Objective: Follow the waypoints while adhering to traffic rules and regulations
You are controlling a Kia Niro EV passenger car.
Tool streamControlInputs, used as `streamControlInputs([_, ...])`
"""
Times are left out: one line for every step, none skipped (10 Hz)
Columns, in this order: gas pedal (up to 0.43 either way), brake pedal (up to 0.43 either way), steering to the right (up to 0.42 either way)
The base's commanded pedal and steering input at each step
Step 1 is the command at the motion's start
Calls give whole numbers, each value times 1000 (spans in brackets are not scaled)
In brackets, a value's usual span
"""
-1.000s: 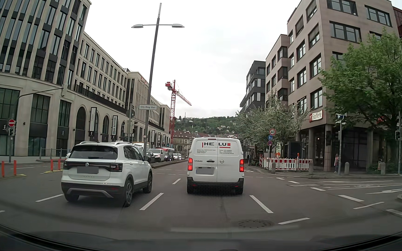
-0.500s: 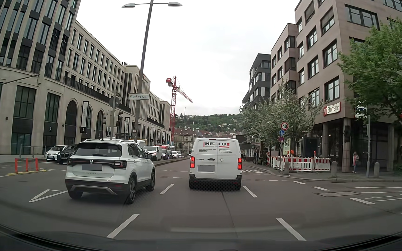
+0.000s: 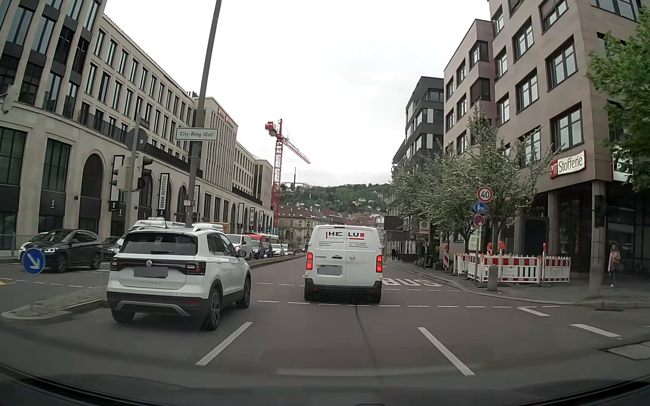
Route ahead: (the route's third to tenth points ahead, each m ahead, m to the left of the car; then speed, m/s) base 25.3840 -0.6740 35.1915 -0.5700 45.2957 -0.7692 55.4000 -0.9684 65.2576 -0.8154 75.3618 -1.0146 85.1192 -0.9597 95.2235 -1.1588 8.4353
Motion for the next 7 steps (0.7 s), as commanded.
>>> streamControlInputs([197,0,3])
streamControlInputs([197,0,2])
streamControlInputs([197,0,2])
streamControlInputs([189,0,3])
streamControlInputs([189,0,3])
streamControlInputs([169,0,3])
streamControlInputs([157,0,5])
